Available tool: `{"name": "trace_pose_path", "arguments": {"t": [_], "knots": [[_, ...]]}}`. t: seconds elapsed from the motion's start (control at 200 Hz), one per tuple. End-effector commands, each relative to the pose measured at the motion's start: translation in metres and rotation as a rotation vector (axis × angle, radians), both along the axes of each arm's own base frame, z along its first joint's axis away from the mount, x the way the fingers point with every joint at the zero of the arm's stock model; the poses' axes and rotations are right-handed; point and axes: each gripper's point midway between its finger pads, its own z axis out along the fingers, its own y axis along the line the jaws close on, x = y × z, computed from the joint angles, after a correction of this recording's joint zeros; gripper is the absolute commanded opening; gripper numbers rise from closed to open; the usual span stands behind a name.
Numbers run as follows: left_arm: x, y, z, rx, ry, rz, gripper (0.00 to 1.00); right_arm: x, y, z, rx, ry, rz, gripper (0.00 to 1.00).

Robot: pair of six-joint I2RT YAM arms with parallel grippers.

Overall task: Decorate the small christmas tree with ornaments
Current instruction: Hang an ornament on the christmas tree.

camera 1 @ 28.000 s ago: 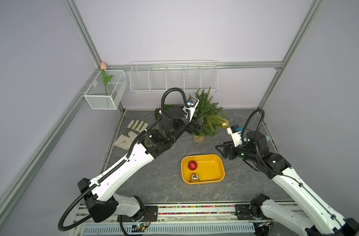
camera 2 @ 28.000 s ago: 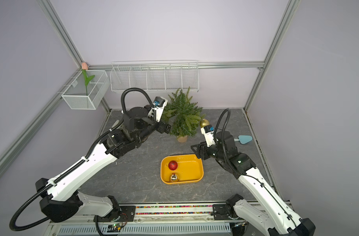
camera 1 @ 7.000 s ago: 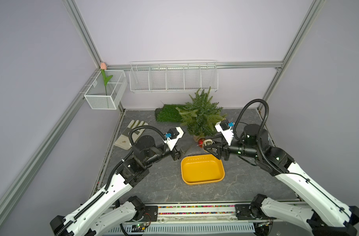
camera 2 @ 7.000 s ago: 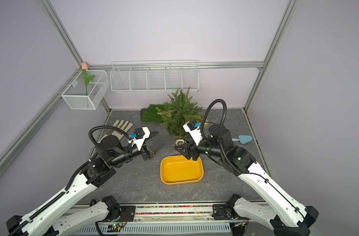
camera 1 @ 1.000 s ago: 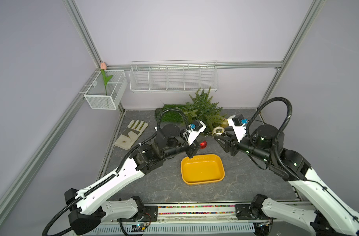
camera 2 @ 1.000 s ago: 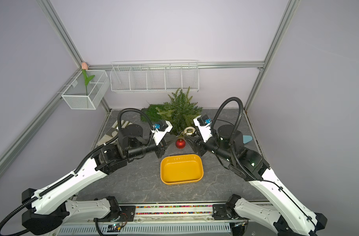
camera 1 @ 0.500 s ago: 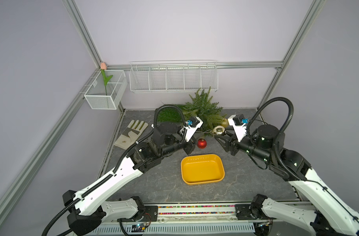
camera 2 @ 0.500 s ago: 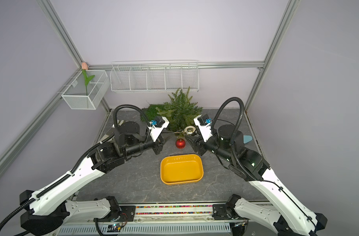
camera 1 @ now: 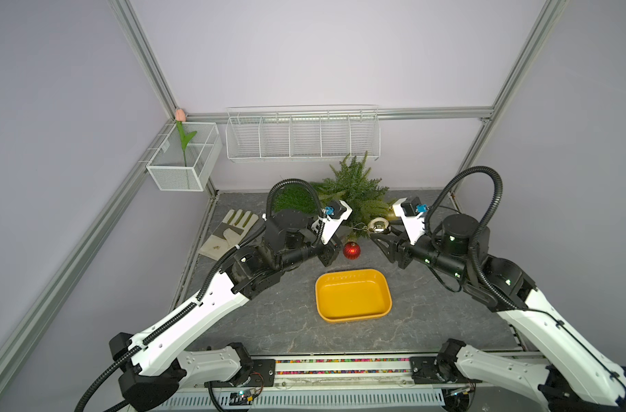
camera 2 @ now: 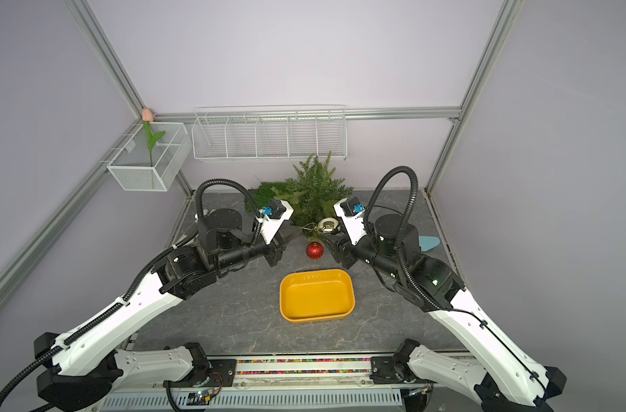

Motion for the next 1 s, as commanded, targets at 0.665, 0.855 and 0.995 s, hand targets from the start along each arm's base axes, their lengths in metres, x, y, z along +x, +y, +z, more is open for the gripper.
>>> {"name": "trace_pose_path", "arguments": {"t": [0.665, 0.855, 0.995], "knots": [[0.075, -0.019, 0.028, 0.051, -0.046, 0.015, 0.00, 0.079, -0.005, 0.044, 0.083, -0.054, -0.074, 0.44], [0.099, -0.021, 0.031, 0.039, -0.038, 0.022, 0.00, 0.101, -0.009, 0.042, 0.088, -0.037, -0.092, 0.44], [0.114, -0.024, 0.032, 0.039, -0.031, 0.026, 0.00, 0.115, -0.007, 0.044, 0.104, -0.031, -0.084, 0.44]]}}
